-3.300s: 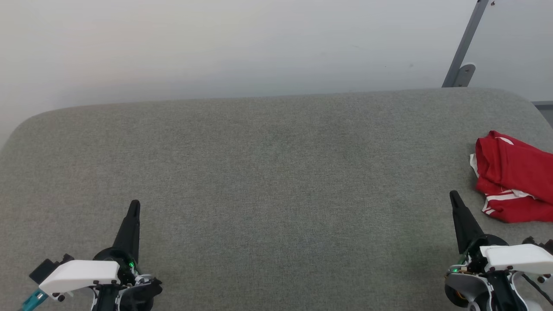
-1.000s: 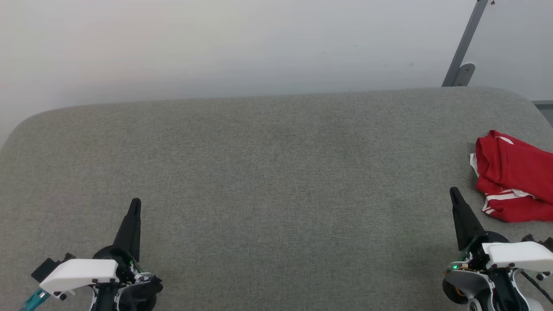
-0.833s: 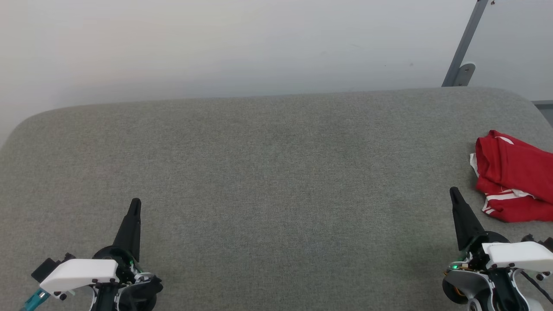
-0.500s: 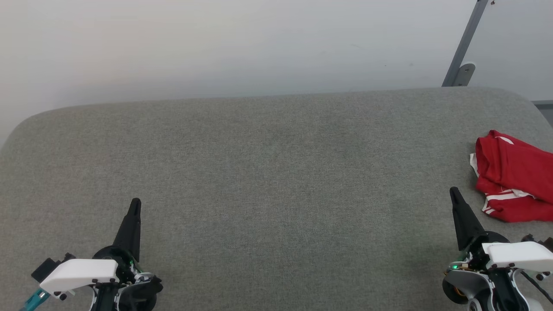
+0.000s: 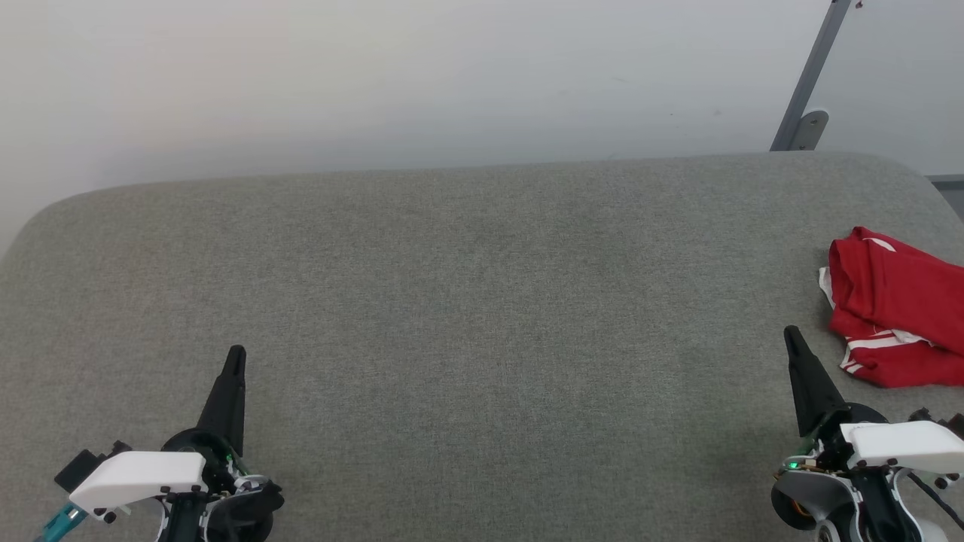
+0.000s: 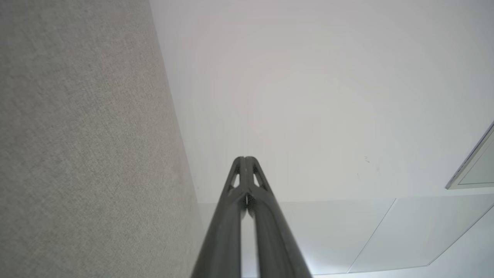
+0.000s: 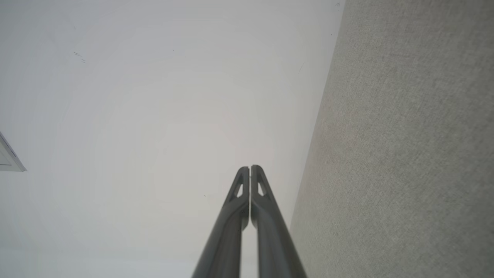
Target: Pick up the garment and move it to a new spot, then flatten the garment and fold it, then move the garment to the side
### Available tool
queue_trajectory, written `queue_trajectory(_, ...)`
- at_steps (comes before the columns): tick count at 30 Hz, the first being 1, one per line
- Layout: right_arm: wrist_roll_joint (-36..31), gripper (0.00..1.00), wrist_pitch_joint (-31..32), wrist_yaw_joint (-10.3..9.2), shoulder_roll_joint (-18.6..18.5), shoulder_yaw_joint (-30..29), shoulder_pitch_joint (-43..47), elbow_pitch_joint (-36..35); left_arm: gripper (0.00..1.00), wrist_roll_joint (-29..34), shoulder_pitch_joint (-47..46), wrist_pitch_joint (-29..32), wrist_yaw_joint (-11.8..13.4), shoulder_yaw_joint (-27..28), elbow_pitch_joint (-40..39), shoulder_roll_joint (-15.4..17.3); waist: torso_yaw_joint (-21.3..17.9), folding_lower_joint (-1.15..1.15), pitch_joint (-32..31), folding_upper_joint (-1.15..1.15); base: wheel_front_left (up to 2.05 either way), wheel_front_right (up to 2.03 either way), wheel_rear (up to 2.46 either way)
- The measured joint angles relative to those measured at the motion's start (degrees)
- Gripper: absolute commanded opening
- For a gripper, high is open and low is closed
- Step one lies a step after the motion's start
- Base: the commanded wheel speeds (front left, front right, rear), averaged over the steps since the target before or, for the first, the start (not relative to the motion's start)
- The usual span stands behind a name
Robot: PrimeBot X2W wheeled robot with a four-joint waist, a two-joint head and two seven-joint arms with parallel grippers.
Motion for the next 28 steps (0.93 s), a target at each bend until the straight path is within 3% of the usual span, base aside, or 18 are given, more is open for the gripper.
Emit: queue_trajectory(28,0.0,0.0,0.0,0.0,0.0,0.0,0.0,0.0,0.0,0.01,0.0,0.01,0.0,0.02,0.0,-0.02,0.0,0.0,0.0,0.0,0.0,0.0,0.0)
